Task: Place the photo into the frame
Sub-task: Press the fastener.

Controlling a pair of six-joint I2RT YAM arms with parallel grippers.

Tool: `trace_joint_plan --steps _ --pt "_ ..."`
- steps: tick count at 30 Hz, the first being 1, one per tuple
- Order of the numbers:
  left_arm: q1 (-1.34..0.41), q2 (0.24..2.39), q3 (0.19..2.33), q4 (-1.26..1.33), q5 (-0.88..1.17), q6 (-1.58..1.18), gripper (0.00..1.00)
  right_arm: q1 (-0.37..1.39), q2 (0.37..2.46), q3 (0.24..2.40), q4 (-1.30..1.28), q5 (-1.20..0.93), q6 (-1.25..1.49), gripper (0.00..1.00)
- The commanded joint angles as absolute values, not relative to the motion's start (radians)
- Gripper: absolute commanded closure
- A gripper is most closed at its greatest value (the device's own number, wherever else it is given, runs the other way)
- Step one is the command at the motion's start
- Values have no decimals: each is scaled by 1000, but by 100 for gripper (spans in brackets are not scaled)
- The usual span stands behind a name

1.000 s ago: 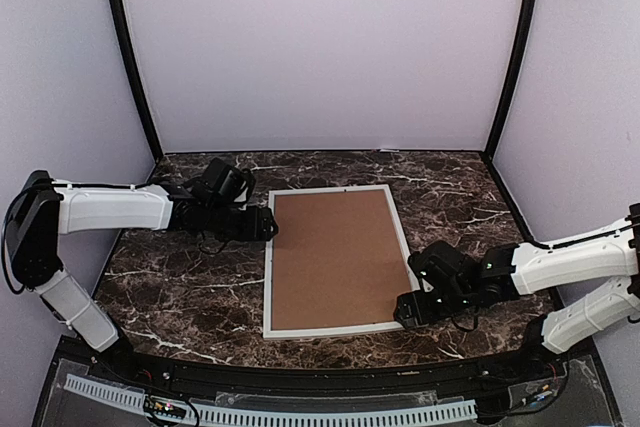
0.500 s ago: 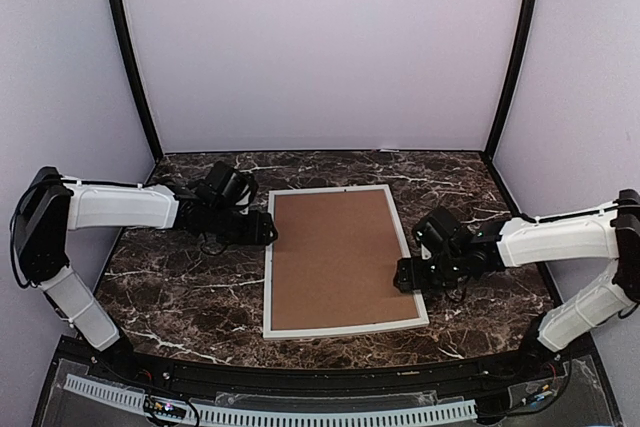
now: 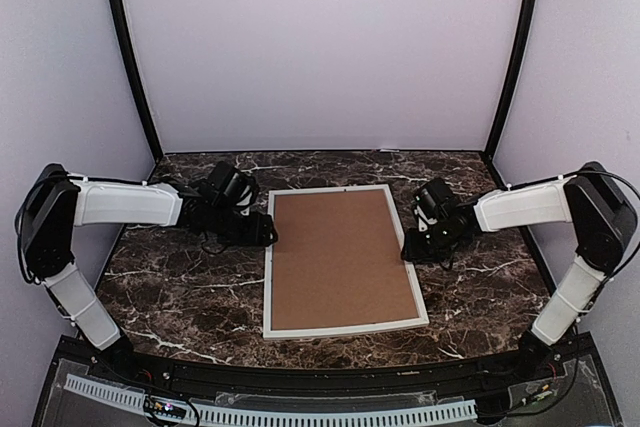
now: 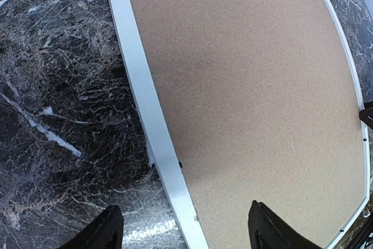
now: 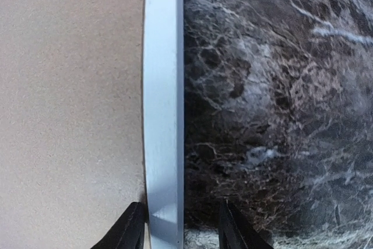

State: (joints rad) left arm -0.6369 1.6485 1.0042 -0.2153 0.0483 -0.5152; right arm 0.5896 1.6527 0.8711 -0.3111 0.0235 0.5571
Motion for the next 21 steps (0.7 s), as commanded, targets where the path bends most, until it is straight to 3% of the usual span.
trace_joint_plan --steps 1,6,21 --pt "-631 1657 1035 -237 58 -500 24 567 1693 896 -269 -52 510 61" --pt "-631 1687 1043 -258 62 -494 24 558 1695 879 -256 -71 509 70" --pt "-640 1615 980 -430 96 -498 24 558 1683 822 -227 -55 590 85"
